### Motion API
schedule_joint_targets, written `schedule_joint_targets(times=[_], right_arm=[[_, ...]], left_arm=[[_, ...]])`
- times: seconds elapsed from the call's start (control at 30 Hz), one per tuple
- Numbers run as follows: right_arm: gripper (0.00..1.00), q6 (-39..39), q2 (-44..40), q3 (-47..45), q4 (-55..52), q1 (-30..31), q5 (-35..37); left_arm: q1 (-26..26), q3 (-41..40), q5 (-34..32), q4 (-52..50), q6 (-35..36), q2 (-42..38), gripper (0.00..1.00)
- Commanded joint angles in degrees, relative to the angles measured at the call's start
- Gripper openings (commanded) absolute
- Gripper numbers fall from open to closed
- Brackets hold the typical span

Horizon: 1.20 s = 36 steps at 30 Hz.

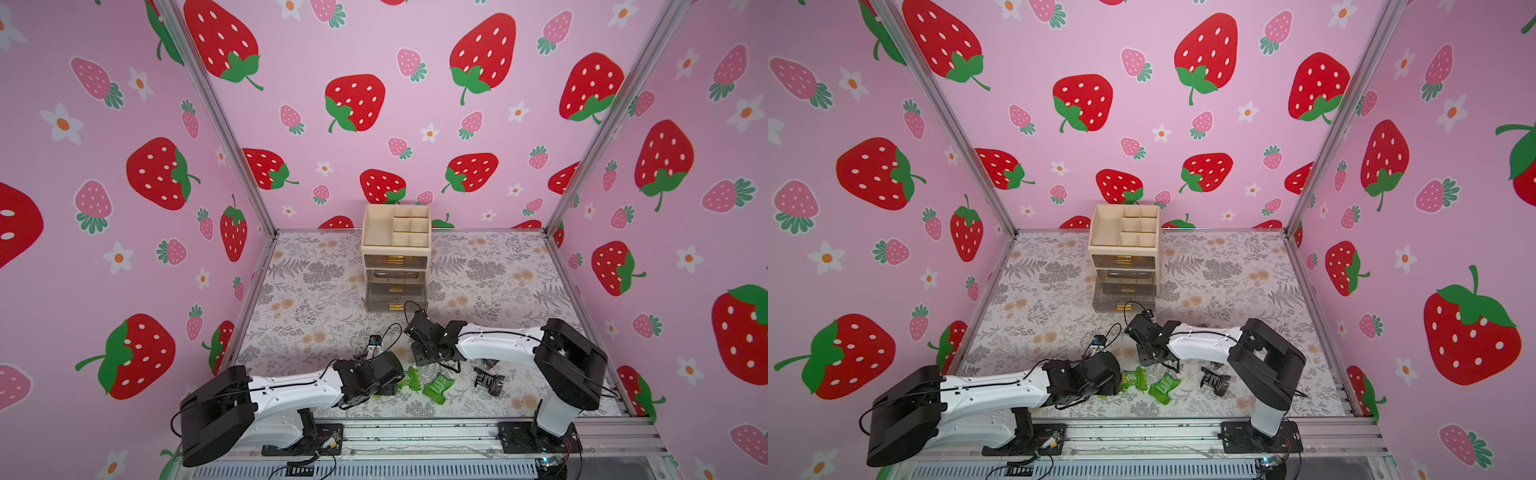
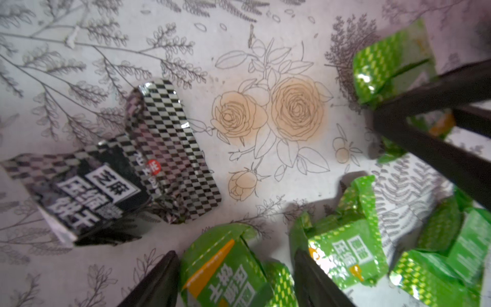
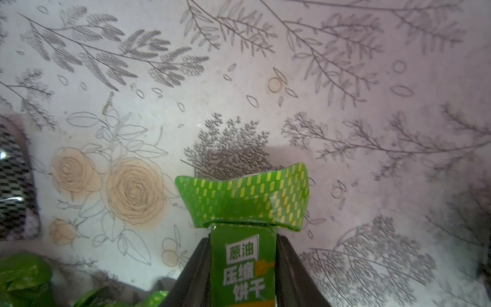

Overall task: Place the cookies into the drawer by color
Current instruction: Pick up the cookie at the center of the board, then place the cookie in the drawer.

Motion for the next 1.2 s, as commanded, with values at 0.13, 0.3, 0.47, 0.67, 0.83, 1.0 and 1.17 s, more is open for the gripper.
schedule_joint_targets(times=[0.13, 0.3, 0.47, 0.67, 0.83, 1.0, 1.17], right_arm=[[0.35, -0.06, -5.47, -2.89, -0.20, -0.85, 0.74], [0.35, -0.62, -8.65, -3.29, -0.81, -1.13, 1.06], [0.34, -0.66, -11.84, -3.60, -1.98, -1.21, 1.40], [0.34, -1.29, -15.17, -3.78, -2.31, -1.37, 1.20], [0.34, -2.43, -19.38, -1.44, -4.08, -1.39, -0.01], [0.34, -4.29, -20.68, 6.41, -9.43, -1.43, 0.80], [0.34, -5.58, -16.02, 18.01, -15.14, -2.90, 3.90]], left_arm=[[-0.55, 3.24, -4.82, -7.10, -0.85, 3.77, 0.69], [-1.56, 4.33, -4.81, -11.58, -2.99, 3.14, 0.62], [-3.98, 8.11, -8.92, -19.18, -5.98, 5.87, 0.65], [-4.13, 7.39, -7.93, -14.56, -2.62, 1.17, 0.75], [-3.59, 8.81, -5.90, -13.18, 1.90, -6.12, 0.77], [1.52, 12.59, -2.69, -13.41, 8.43, -11.68, 0.77], [10.61, 14.77, 3.76, -9.98, 13.59, -14.46, 0.76]])
